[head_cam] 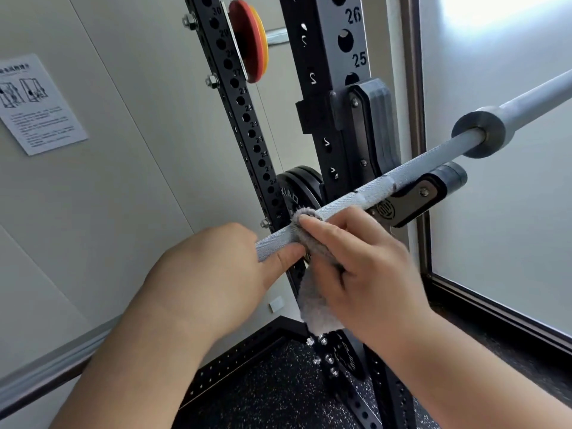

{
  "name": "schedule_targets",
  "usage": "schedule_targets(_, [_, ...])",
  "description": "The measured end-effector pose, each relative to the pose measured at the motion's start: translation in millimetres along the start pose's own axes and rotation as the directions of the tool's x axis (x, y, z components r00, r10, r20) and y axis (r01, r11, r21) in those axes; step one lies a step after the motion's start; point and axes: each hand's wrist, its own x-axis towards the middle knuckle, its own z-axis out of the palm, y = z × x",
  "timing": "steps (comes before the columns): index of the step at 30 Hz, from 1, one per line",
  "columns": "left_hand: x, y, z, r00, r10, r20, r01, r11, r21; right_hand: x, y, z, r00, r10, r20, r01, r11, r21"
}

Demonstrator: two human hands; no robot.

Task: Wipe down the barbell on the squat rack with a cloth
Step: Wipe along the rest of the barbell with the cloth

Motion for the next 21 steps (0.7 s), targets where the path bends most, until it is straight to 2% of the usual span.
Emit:
schedule_targets(1, [-1, 0, 0, 1.000, -0.002, 0.000, 0.002, 1.000, 0.001, 3, 5, -4, 0.999, 0.025, -0.022, -0.026, 0.999, -0.040])
schedule_targets(4, [-6, 4, 1, 0.996, -0.005, -0.093, 0.011, 0.998, 0.065, 16, 32, -18, 0.957, 0.235, -0.172, -0.253, 0.963, -0.091])
schedule_targets(6, [-9, 7, 4, 0.977, 0.016, -0.212, 0.012, 0.991, 0.131, 12, 25, -12, 0.970, 0.190, -0.149, -0.200, 0.978, -0.061])
schedule_targets(9, [-17, 13, 20, 0.901, 0.114, -0.419, -0.004, 0.967, 0.255, -1, -2, -3, 1.000, 0.003, 0.003, -0.003, 1.000, 0.009])
schedule_targets(11, [-21, 13, 36, 0.887, 0.153, -0.436, -0.044, 0.967, 0.250, 6, 9, -12, 0.998, 0.057, -0.036, -0.059, 0.997, -0.057])
schedule_targets(13, [-20, 7, 52, 0.828, 0.210, -0.520, -0.069, 0.959, 0.277, 15, 25, -20, 0.973, 0.195, -0.122, -0.206, 0.976, -0.077])
schedule_targets(14, [-18, 5, 56, 0.799, 0.227, -0.557, -0.073, 0.956, 0.285, 15, 26, -21, 0.968, 0.212, -0.132, -0.223, 0.972, -0.074])
schedule_targets(18, [-15, 8, 49, 0.777, 0.218, -0.591, -0.050, 0.957, 0.287, 2, -1, -7, 0.999, -0.026, 0.032, 0.027, 0.998, -0.050])
schedule_targets(19, [-16, 9, 45, 0.786, 0.217, -0.579, -0.051, 0.956, 0.288, 4, 2, -9, 0.999, -0.031, 0.031, 0.034, 0.995, -0.098])
schedule_targets(21, [-16, 8, 42, 0.797, 0.231, -0.557, -0.066, 0.951, 0.301, 12, 18, -16, 0.994, 0.083, -0.068, -0.094, 0.980, -0.176])
